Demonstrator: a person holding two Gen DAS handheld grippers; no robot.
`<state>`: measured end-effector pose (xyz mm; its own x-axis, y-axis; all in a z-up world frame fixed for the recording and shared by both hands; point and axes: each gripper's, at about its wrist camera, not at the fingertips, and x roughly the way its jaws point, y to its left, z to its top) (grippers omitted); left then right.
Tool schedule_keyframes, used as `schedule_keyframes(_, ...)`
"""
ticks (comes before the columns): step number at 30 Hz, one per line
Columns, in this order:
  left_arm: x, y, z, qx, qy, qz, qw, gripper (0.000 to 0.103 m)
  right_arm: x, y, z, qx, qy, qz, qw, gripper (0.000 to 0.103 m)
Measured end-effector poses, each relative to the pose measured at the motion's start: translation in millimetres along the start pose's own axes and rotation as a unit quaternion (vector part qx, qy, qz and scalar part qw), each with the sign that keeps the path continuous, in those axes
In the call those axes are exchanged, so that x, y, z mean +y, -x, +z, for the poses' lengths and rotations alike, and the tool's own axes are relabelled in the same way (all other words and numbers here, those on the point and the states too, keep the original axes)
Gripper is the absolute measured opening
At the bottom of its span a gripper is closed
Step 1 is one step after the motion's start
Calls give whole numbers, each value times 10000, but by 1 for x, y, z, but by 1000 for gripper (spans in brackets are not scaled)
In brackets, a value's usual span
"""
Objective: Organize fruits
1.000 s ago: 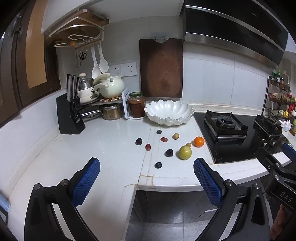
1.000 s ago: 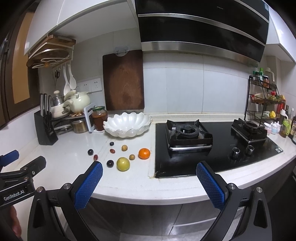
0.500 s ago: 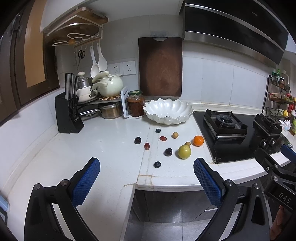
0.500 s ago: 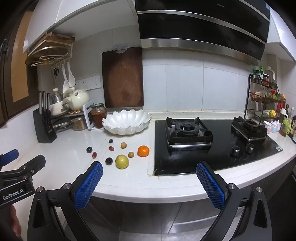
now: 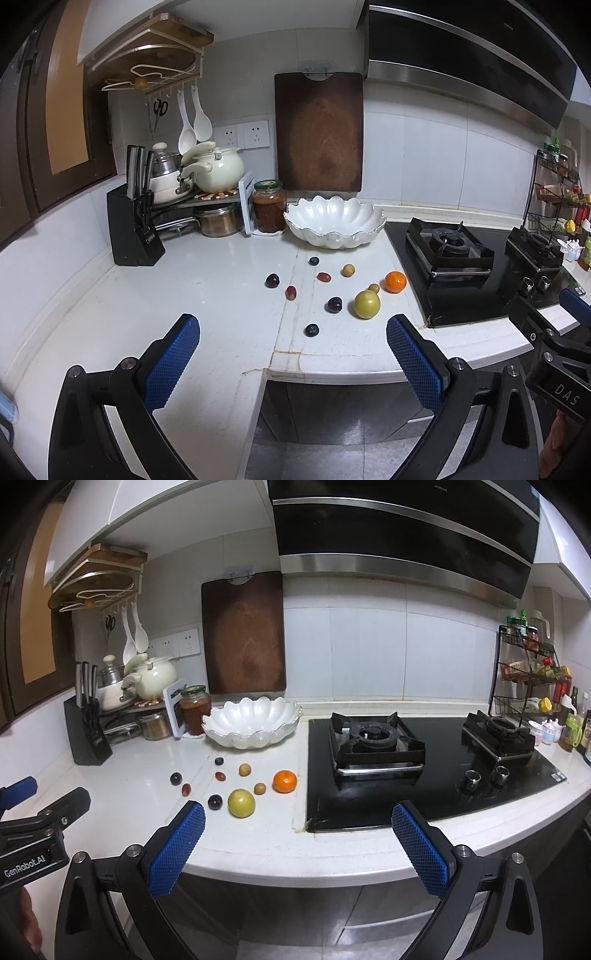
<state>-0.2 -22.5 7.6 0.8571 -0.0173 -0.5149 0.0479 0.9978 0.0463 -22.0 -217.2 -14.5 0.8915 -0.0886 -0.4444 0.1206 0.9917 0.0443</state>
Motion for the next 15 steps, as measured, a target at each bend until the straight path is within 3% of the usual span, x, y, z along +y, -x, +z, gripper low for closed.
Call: schedule_keyframes(15,-15,-22,-2,192,111,81,9997,103,-11,-21,1,146,71,200,9997,102)
